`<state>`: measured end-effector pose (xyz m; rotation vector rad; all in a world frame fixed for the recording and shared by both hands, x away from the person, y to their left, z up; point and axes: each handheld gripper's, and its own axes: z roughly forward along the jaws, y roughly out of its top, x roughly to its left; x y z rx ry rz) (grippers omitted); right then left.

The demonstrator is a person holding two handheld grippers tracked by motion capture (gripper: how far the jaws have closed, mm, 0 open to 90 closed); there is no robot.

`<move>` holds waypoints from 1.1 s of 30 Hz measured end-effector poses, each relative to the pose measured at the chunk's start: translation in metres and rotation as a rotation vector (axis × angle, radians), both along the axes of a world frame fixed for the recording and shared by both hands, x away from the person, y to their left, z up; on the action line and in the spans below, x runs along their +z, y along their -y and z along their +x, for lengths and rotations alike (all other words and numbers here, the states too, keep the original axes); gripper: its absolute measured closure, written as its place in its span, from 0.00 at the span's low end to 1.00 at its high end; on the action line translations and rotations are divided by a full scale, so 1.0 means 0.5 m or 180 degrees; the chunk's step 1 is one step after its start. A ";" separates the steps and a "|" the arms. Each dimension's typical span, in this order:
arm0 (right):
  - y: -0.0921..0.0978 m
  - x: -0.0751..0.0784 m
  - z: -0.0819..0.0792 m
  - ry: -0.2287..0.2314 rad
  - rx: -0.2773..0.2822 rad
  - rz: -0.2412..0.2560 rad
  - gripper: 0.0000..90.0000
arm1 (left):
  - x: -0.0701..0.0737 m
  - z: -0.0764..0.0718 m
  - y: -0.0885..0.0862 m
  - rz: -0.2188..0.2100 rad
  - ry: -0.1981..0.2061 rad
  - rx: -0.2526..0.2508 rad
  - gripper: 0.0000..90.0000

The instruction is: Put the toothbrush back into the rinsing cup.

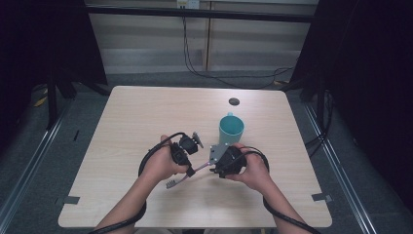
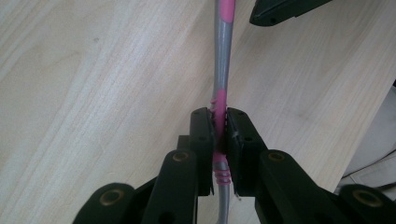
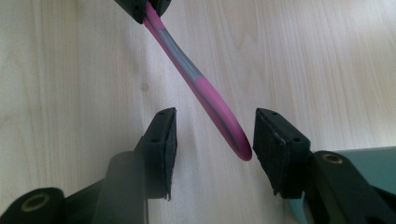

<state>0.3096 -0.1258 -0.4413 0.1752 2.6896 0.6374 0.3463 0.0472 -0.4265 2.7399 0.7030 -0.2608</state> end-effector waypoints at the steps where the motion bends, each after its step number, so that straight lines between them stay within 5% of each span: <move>1: -0.001 -0.001 0.000 -0.0007 0.0018 -0.0003 0.59 | 0.000 0.000 0.000 0.0002 0.0008 -0.0012 0.91; 14: -0.002 -0.007 -0.002 -0.0082 0.0079 -0.0104 0.66 | -0.003 -0.002 0.001 -0.0019 -0.0030 -0.0055 0.91; 25: -0.001 -0.005 -0.003 -0.0068 0.0111 -0.0063 0.61 | 0.003 -0.006 0.009 -0.0047 -0.0022 -0.0104 0.91; 33: -0.002 -0.004 -0.004 -0.0123 0.0188 -0.0166 0.73 | 0.001 -0.005 0.011 -0.0090 -0.0062 -0.0140 0.91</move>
